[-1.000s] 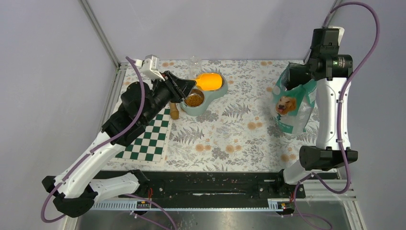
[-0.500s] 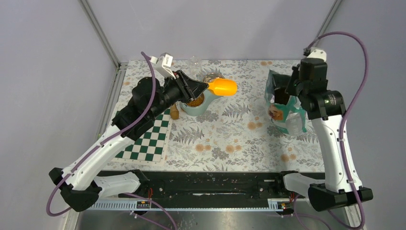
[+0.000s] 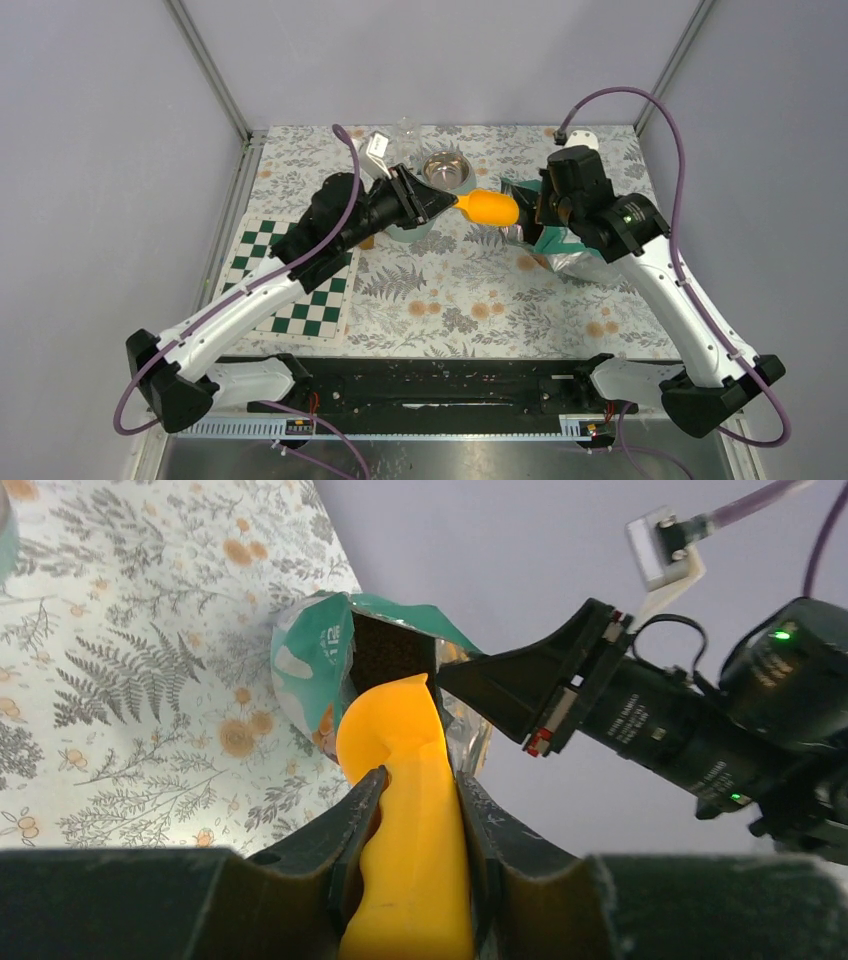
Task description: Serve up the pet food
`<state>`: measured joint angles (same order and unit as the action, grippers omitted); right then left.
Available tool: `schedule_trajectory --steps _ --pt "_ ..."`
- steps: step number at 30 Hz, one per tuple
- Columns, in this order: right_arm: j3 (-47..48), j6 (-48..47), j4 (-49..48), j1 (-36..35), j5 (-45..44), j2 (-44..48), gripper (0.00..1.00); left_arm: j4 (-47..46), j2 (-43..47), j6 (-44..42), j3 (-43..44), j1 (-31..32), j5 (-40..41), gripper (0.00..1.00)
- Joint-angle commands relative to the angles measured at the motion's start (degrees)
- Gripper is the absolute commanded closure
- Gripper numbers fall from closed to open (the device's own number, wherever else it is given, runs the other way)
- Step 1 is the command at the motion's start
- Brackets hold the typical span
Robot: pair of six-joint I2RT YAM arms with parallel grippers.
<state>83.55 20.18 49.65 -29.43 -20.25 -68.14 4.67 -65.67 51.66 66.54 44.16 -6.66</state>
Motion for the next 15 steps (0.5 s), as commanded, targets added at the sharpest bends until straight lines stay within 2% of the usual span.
schedule_trajectory --steps 1,11,15 --pt "1.85 2.42 3.56 -2.55 -4.77 -1.82 1.0 -9.57 -1.87 4.19 -3.23 -0.23 -2.49 1.0" --pt "5.19 3.46 3.3 -7.23 -5.94 -7.12 1.0 -20.26 -11.81 5.68 -7.78 0.66 -3.08 1.0" --pt "4.81 4.23 3.09 -8.29 -6.55 -8.21 1.0 -21.18 -15.79 0.87 -6.83 3.32 1.07 1.0"
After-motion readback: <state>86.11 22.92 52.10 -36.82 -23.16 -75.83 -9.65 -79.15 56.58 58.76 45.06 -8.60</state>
